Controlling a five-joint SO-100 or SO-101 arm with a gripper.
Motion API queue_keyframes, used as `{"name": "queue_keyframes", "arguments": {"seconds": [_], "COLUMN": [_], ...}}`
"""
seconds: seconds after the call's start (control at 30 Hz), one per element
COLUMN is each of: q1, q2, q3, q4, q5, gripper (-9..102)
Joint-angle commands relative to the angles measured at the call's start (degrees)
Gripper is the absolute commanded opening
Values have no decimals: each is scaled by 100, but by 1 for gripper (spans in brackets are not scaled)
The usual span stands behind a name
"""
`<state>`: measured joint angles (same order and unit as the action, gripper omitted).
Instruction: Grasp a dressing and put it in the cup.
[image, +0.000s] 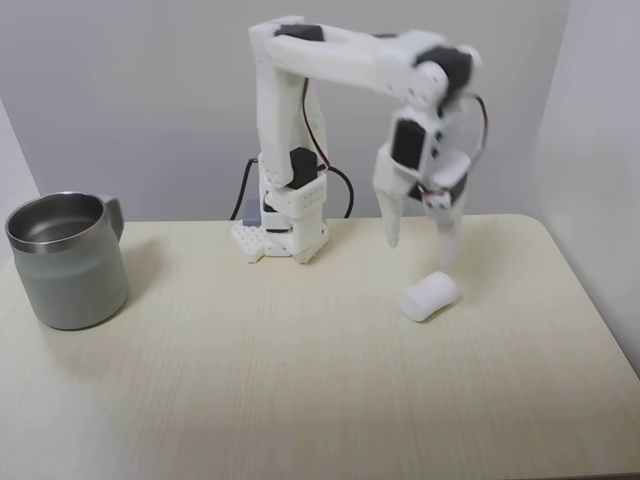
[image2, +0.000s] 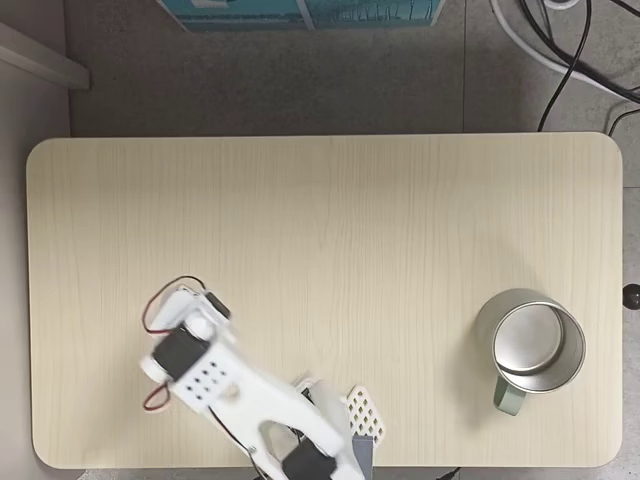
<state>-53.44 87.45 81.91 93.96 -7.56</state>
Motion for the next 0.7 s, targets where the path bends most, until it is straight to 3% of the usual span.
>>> {"name": "queue_keyframes", "arguments": {"seconds": [0.0, 0.67], "q1": [-176, -879], "q2": [457, 2681], "q3": [246, 97], "q4": [-193, -1635], "q5": [88, 229], "gripper": [25, 22]}}
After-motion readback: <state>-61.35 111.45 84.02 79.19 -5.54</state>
